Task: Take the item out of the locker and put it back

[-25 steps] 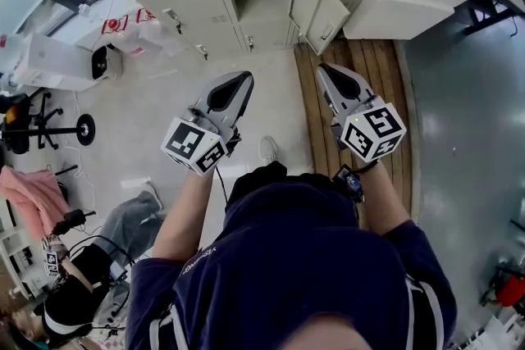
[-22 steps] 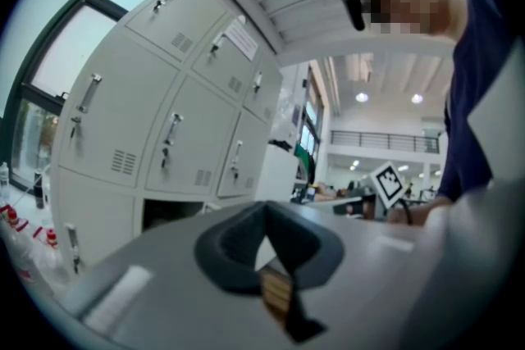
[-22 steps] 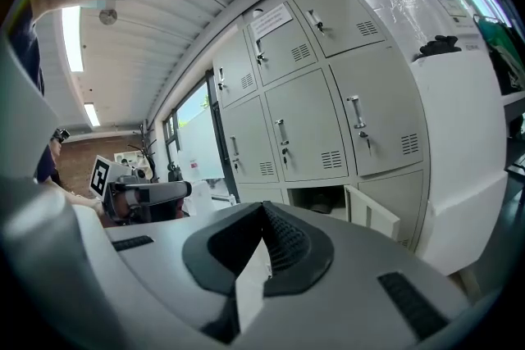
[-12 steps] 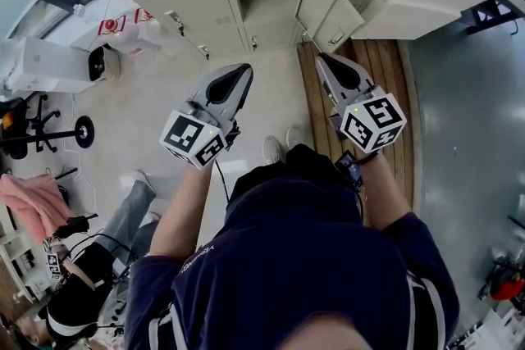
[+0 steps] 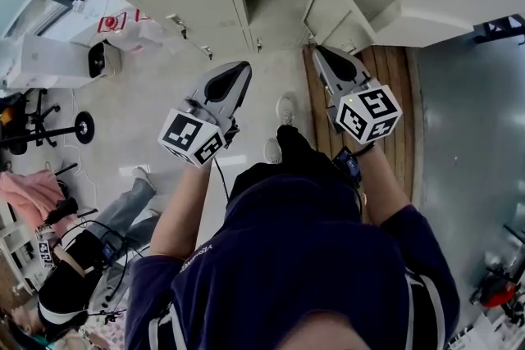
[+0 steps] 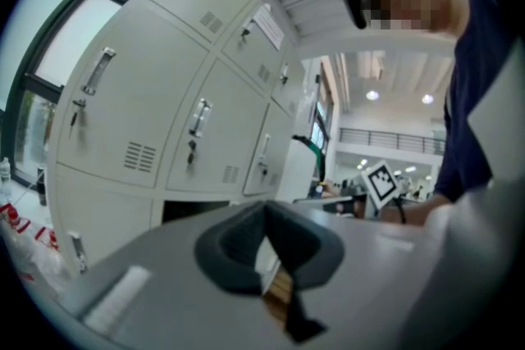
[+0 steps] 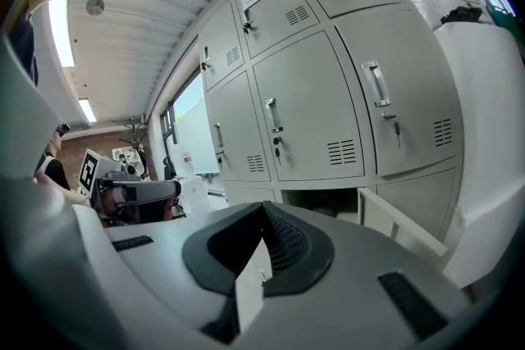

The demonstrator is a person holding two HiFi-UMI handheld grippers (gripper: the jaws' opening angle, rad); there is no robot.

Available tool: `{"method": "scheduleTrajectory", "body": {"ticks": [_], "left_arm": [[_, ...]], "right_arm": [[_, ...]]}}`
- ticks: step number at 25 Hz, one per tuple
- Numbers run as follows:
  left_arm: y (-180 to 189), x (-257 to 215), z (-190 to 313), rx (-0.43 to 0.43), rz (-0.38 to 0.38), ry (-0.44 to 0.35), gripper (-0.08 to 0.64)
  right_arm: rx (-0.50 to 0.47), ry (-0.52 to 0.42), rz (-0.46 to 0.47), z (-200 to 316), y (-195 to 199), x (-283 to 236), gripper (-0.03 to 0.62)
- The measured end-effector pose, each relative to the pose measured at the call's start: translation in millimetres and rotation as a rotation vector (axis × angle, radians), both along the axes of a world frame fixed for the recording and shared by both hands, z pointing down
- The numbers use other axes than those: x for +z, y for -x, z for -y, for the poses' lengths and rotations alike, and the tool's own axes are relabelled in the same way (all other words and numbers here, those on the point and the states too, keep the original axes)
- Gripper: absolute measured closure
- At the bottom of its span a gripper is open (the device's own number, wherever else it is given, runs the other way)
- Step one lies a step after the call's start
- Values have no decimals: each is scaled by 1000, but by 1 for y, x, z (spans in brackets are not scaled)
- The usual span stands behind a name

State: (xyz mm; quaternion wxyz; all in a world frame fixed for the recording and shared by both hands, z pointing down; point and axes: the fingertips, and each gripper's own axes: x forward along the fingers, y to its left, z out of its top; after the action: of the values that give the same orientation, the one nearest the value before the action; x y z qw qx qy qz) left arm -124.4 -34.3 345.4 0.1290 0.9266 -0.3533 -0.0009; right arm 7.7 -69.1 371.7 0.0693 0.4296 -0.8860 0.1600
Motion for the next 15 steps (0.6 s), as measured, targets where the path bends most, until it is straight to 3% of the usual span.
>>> {"method": "scheduleTrajectory", "body": {"ticks": [15], "left_arm": [[-4,39,110,-90,52,102,557]], "right_arm": [[-29,142,98,155,18,81,588]]}}
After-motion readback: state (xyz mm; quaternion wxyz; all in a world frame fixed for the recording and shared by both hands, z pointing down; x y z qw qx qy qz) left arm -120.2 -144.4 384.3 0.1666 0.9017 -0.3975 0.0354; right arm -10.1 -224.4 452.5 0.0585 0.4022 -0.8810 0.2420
